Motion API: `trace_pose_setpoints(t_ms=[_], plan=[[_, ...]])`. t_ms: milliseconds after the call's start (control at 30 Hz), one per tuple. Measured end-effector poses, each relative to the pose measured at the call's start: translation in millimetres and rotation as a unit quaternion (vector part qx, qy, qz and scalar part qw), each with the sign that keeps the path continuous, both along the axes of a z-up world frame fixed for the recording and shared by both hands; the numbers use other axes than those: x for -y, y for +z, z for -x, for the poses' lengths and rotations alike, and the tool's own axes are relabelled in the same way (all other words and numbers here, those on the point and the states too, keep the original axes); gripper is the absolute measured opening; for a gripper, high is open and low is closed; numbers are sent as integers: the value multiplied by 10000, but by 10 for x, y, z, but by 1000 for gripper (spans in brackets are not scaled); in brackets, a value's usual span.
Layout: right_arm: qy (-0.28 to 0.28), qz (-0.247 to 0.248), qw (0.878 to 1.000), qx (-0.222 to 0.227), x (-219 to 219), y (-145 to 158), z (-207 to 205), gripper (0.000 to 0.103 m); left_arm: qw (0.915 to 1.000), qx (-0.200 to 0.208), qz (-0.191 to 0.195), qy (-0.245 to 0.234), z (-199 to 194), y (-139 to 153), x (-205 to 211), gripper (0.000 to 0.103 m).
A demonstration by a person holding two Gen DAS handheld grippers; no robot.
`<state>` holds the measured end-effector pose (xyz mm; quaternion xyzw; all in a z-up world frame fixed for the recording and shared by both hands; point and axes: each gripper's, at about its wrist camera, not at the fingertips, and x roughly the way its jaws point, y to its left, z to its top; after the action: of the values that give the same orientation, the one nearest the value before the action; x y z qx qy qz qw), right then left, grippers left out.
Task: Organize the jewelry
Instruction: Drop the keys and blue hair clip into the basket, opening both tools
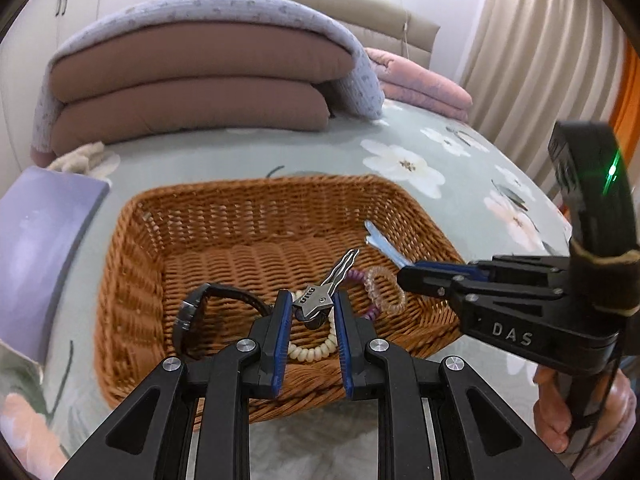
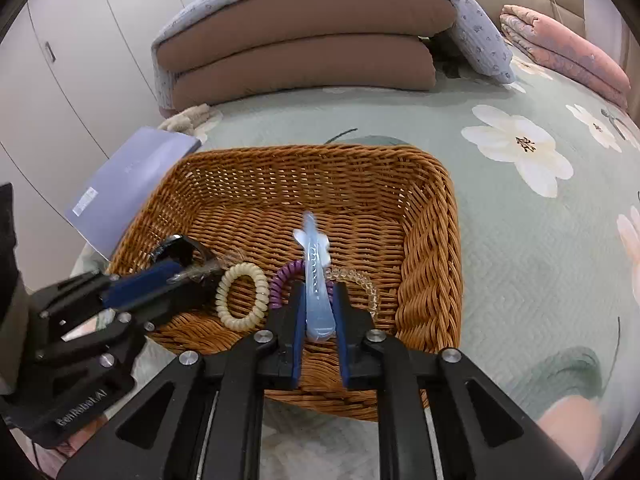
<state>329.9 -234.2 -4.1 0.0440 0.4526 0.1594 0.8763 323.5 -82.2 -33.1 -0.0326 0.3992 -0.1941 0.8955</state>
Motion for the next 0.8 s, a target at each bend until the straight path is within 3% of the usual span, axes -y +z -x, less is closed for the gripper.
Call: trace_pose_setpoints(t_ms=[367,533,633,800], plan=[[103,-83,9997,208,-42,145,183,25,9996,222,159,-68,192,189,-123,27],[405,-386,9975,434,-87,264,534,28,9989,312,305,-153,424,289,-281,28],[643,-320,9954,634,-179,311,868,36,9981,478,365,-151,663,378,-446,49],[941,-238,9925,743,-396,285,1283,36,9957,808,421,147,1141,488,-844,51]])
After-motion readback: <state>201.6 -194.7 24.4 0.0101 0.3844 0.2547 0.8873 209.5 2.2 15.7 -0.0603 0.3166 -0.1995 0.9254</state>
